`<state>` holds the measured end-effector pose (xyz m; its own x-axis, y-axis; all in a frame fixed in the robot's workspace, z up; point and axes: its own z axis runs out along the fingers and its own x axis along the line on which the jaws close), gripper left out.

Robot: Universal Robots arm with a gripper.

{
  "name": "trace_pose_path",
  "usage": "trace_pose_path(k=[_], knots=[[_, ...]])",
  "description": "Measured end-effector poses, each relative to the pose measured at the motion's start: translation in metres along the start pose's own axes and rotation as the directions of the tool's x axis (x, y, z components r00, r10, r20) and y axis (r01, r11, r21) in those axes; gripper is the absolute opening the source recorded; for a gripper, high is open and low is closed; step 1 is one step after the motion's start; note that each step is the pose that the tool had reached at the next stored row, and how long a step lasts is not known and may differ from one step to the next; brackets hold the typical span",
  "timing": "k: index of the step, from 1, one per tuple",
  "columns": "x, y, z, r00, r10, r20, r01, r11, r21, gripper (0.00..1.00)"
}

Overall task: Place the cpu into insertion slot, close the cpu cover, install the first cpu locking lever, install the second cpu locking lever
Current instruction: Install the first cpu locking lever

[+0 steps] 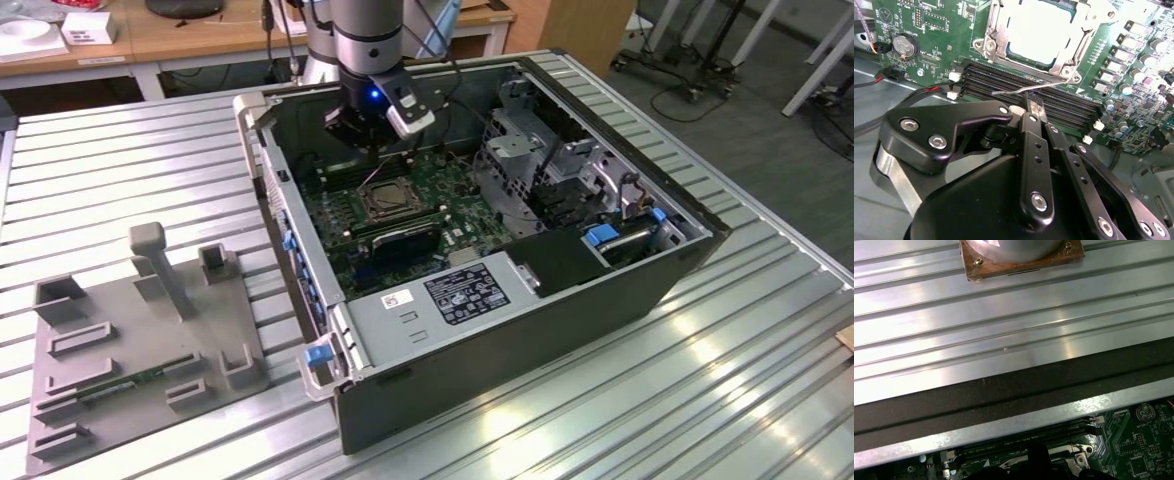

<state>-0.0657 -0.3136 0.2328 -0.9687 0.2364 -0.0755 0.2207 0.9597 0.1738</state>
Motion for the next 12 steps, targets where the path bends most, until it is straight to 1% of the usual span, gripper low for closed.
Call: trace_pose_path(k=[12], knots=[[-0.0006,-0.0001,0.0018,1.0,0.0,0.0,0.0,1.0,0.0,0.11]])
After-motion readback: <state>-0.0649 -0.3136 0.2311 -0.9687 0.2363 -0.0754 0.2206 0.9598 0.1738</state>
